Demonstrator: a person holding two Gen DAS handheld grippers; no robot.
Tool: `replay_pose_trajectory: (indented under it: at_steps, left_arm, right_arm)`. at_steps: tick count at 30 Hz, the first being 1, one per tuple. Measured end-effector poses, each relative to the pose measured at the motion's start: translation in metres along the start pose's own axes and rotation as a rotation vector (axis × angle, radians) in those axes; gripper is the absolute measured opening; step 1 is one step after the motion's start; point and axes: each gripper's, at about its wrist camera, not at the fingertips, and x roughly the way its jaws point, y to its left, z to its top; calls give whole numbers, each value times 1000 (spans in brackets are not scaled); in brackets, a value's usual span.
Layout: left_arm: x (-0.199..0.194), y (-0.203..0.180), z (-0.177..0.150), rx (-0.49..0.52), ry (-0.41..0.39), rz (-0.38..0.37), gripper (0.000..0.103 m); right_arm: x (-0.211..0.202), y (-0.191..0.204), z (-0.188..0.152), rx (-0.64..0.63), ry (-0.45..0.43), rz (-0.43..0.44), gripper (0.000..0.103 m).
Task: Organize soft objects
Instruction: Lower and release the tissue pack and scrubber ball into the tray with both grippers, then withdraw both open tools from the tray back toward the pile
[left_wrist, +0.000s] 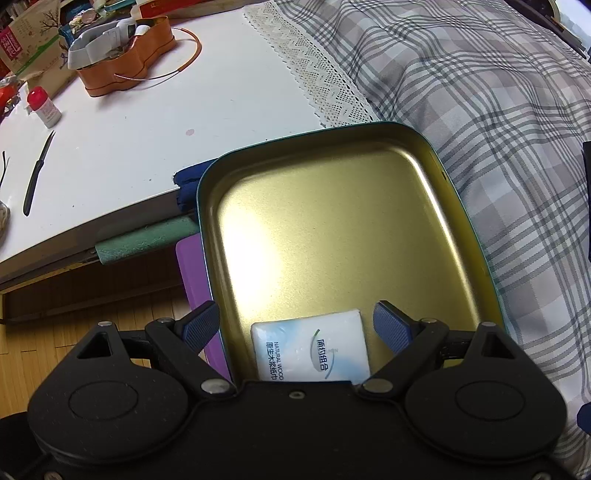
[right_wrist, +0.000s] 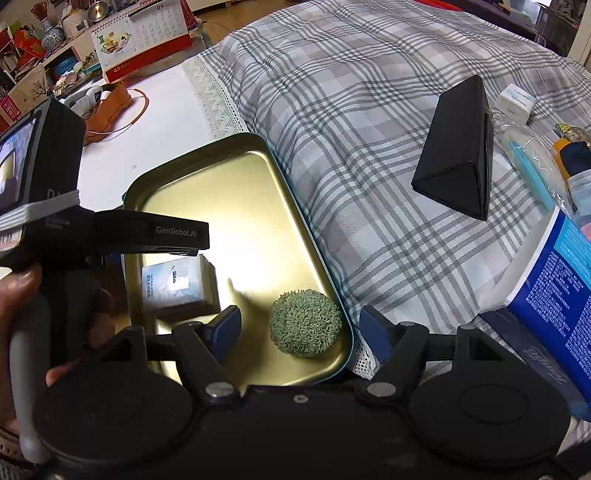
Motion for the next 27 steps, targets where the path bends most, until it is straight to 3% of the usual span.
replay_pose_trajectory:
  at_steps: [18, 20, 27]
  left_arm:
    - [0, -3, -2, 36, -4, 5, 88]
    - [0, -4, -2, 45, -6, 5, 93]
    - [1, -10, -6, 83, -1, 12, 94]
  right_arm:
    - [-14, 1, -10, -2, -18, -11, 71]
    - [-17, -1, -12, 1, -25, -11, 71]
    - [-34, -5, -21, 18, -56, -16, 71]
